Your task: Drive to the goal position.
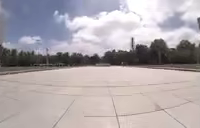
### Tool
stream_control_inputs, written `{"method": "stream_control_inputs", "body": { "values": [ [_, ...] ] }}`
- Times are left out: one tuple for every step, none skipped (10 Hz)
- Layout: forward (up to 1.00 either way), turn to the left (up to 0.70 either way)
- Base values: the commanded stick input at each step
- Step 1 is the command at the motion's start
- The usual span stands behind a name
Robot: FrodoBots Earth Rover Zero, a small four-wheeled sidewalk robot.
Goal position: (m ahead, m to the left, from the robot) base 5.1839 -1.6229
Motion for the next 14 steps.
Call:
{"method": "stream_control_inputs", "body": {
  "values": [
    [1.0,0.0],
    [1.0,0.0],
    [1.0,0.0],
    [1.0,0.0],
    [1.0,0.0],
    [1.0,0.0],
    [1.0,0.0],
    [1.0,0.0],
    [1.0,0.0],
    [1.0,0.0],
    [1.0,0.0],
    [1.0,0.0],
    [1.0,0.0],
    [1.0,0.0]
  ]
}}
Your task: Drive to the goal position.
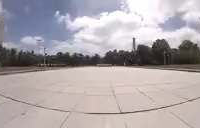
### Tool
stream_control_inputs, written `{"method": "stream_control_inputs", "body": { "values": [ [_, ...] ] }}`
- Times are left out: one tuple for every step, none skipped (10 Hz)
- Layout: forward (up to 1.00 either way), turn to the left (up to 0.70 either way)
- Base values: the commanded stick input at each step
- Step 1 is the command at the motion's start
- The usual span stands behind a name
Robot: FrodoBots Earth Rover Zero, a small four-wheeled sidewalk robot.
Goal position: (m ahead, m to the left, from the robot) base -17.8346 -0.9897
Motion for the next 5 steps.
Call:
{"method": "stream_control_inputs", "body": {
  "values": [
    [1.0,0.0],
    [1.0,0.0],
    [1.0,0.0],
    [1.0,0.0],
    [1.0,0.0]
  ]
}}
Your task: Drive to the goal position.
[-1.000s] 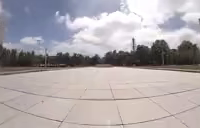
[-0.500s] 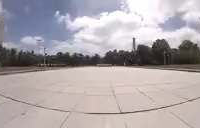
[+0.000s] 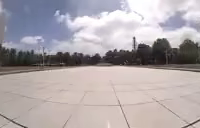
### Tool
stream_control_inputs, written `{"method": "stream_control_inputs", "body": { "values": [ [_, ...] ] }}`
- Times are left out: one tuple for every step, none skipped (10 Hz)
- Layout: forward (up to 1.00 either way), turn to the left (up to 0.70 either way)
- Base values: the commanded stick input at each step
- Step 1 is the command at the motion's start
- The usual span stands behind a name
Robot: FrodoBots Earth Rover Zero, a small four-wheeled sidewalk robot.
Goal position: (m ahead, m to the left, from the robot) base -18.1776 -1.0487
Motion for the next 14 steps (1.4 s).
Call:
{"method": "stream_control_inputs", "body": {
  "values": [
    [1.0,0.0],
    [1.0,0.0],
    [1.0,0.0],
    [1.0,0.0],
    [1.0,-0.3],
    [1.0,-0.13],
    [1.0,-0.04],
    [1.0,-0.01],
    [1.0,0.0],
    [1.0,0.0],
    [1.0,-0.14],
    [1.0,-0.28],
    [1.0,0.0],
    [1.0,0.0]
  ]
}}
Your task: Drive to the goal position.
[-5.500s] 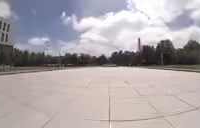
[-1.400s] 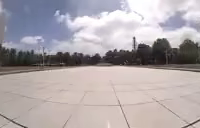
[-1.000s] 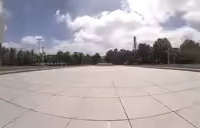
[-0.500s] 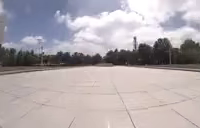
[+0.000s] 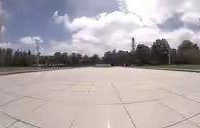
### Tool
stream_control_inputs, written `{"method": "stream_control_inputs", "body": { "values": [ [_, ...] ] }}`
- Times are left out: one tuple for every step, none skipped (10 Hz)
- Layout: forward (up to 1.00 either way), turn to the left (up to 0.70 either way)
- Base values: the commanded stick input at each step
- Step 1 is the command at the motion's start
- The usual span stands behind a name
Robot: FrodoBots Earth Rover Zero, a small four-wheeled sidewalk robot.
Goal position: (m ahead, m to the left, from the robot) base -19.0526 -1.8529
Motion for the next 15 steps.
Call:
{"method": "stream_control_inputs", "body": {
  "values": [
    [1.0,0.0],
    [1.0,0.0],
    [1.0,0.0],
    [1.0,0.0],
    [1.0,0.0],
    [1.0,0.0],
    [1.0,0.0],
    [1.0,-0.16],
    [1.0,-0.29],
    [1.0,-0.19],
    [1.0,0.0],
    [1.0,0.0],
    [1.0,-0.17],
    [1.0,-0.14],
    [1.0,-0.03]
  ]
}}
